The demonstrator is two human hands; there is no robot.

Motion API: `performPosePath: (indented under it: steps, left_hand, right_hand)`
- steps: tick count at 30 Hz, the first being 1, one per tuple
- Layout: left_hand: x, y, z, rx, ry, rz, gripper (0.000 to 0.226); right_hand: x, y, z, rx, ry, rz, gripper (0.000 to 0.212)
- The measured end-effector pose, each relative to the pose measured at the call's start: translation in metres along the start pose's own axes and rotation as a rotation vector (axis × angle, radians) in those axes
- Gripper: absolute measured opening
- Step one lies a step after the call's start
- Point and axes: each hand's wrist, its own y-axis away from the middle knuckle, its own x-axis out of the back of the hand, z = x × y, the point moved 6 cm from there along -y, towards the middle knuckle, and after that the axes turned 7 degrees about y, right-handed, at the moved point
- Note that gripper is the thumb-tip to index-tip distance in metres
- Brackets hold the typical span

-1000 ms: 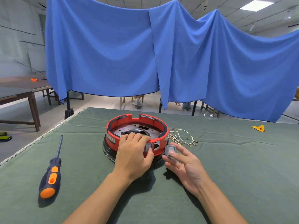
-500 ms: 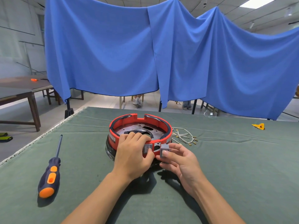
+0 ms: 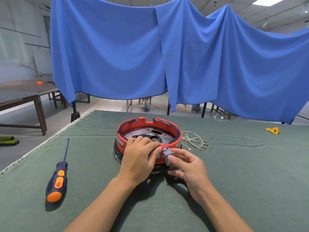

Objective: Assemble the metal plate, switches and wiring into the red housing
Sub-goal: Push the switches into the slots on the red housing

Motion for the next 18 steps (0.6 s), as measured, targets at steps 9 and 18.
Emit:
performPosePath:
  steps: [9,18]
  left_hand:
    - [0.0032,0.0017,0.0009,0.016,0.046,0.045,0.032]
    - [0.0012,0.0032,0.0049,-0.003,0.028,0.058,0.039]
  right_hand:
    - [0.0009,-0.0015,-0.0012,0.020,-0.048,0.014,0.015]
    - [0.0032,0.0014,-0.0081,0.167,0.150,0.151,0.010]
